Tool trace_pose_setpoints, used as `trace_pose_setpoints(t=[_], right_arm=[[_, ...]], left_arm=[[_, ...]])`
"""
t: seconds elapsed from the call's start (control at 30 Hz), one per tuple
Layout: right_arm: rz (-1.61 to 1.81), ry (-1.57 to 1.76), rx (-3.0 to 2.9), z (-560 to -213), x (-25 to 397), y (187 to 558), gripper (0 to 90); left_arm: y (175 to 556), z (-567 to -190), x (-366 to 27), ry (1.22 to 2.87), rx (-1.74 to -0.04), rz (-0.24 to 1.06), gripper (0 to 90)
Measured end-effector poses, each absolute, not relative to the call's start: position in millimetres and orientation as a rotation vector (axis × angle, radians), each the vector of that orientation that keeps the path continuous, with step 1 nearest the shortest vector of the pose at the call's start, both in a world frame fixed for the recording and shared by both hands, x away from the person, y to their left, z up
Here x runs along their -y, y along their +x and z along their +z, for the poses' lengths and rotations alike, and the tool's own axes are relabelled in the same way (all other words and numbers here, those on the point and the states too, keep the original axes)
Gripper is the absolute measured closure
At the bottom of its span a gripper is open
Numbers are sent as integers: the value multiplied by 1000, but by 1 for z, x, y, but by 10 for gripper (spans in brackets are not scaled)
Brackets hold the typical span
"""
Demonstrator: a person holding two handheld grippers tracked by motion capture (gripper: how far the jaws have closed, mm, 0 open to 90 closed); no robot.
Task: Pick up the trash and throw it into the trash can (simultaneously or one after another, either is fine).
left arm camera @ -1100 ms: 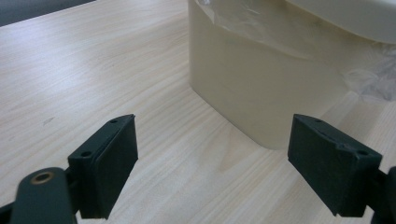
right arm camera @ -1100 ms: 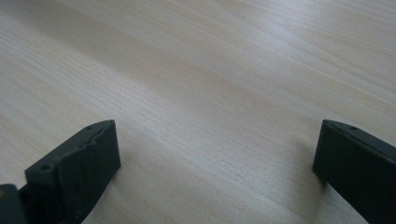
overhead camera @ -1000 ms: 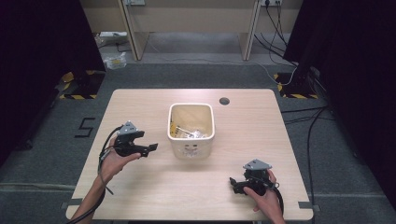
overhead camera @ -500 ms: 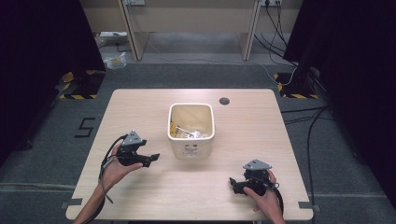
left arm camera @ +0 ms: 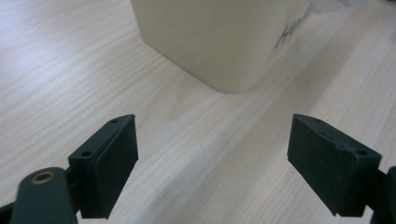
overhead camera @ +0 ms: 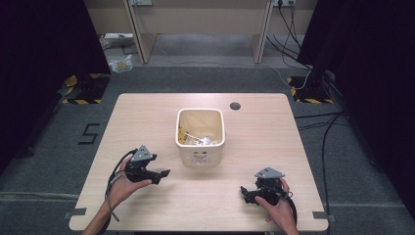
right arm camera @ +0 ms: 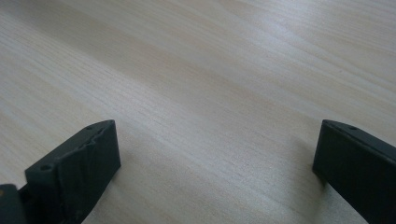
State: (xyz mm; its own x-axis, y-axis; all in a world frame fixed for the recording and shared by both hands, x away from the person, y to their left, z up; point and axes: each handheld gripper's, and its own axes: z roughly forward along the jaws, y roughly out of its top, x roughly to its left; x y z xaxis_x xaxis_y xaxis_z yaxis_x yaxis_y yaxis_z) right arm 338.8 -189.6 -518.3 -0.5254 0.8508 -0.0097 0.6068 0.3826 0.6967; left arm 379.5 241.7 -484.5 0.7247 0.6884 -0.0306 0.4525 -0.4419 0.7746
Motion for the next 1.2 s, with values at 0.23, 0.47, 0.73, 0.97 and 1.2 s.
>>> trace_pose_setpoints(t=[0.23, 0.47, 0.73, 0.97, 1.2], right_arm=[[918, 1265, -2281, -518, 190, 339, 8], [918, 1266, -2281, -518, 190, 339, 8], [919, 1267, -2281, -518, 190, 339, 8], [919, 1266, -2281, -518, 190, 339, 8], [919, 1266, -2281, -518, 190, 339, 8]], left_arm=[[371, -492, -240, 2136, -852, 382, 156], [363, -498, -242, 2126, -866, 369, 156], [355, -509, -246, 2129, -886, 348, 156], [352, -514, -250, 2150, -908, 355, 155], [352, -520, -250, 2181, -918, 365, 148]])
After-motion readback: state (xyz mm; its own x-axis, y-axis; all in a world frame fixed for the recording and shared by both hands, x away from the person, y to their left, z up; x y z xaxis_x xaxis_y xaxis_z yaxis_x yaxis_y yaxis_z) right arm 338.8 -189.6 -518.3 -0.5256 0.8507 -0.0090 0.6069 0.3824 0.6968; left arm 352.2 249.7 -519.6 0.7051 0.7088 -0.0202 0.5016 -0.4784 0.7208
